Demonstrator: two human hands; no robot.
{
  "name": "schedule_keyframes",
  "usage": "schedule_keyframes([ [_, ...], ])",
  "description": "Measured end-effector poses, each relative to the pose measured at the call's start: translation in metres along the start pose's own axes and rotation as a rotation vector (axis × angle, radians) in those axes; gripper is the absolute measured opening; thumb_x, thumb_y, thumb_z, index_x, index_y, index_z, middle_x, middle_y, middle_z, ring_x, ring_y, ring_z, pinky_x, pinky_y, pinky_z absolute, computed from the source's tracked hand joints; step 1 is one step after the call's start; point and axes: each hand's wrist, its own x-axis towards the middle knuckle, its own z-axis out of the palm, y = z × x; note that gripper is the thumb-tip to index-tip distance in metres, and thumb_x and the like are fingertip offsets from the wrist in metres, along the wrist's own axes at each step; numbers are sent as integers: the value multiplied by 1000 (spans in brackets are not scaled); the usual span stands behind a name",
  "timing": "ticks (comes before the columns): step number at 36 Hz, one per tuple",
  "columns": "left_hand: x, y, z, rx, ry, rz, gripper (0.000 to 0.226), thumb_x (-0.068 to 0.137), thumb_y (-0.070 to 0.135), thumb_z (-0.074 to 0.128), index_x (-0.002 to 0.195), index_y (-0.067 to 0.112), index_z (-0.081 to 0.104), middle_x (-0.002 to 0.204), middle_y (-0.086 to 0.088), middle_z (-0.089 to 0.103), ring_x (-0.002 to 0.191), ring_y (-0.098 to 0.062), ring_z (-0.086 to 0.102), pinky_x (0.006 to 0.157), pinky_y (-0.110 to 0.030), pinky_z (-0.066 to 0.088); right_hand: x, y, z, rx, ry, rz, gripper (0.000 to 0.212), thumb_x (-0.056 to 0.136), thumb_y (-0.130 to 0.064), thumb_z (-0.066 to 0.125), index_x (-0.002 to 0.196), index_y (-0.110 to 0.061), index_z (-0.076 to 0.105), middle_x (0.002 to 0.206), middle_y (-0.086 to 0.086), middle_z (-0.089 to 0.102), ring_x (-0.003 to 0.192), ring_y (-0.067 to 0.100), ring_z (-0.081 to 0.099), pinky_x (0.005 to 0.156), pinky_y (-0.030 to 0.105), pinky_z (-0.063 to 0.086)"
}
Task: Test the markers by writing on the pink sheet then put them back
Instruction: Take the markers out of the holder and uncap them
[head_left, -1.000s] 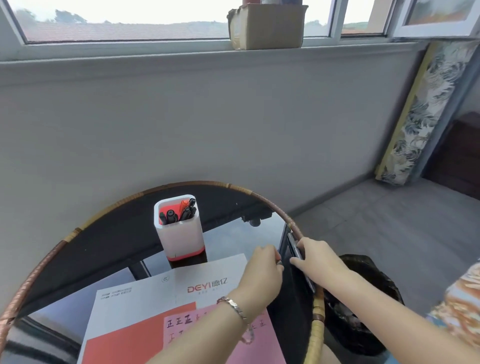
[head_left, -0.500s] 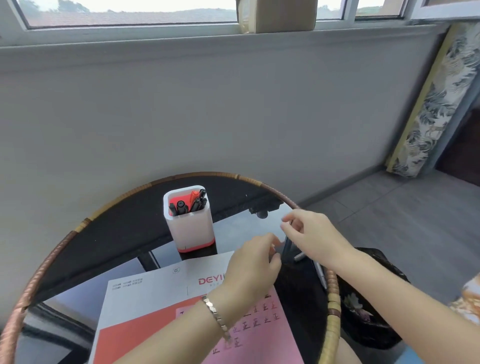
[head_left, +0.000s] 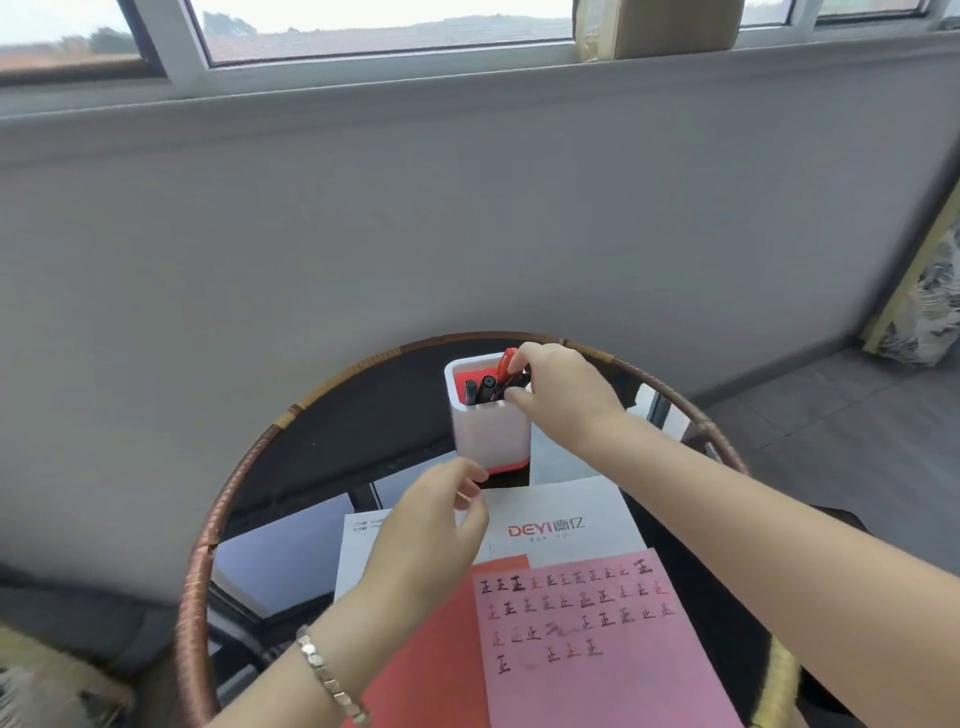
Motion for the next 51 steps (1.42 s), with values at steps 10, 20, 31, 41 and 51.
schedule_keyframes([
  [10,-9,2,-14,-17,28,-16,24,93,19,44,113,27,54,103,15,57,95,2,52,86,-20,43,-1,2,-7,-30,6,-25,23,88,-28,58,108,-20,66,89,-1,45,78,19,50,57,24,32],
  [20,6,29,-27,-54,265,145,25,87,12,56,111,20,59,101,12,59,94,-3,53,79,-16,44,-27,-22,-62,361,386,-167,6,84,-13,61,86,-15,66,78,-5,63,64,13,55,60,25,48],
  [31,20,76,-22,-265,334,306,15,93,16,53,82,10,60,69,6,57,64,-14,50,57,-20,42,-70,-25,-76,422,177,-301,10,81,-24,59,83,-31,65,68,-17,65,60,9,60,55,24,50],
  [41,-3,79,0,-1032,73,-54,38,81,37,43,99,13,67,87,-13,72,83,-22,67,83,-38,52,-88,-9,-45,1212,-371,634,36,91,-43,45,96,-14,64,54,1,50,46,10,41,49,20,34],
  [51,-2,66,4,-595,-111,-51,22,94,13,49,106,24,63,80,5,70,67,1,61,60,-16,49,-95,8,-41,1023,47,384,22,92,-26,49,89,-6,57,46,-8,48,48,6,47,54,20,44],
])
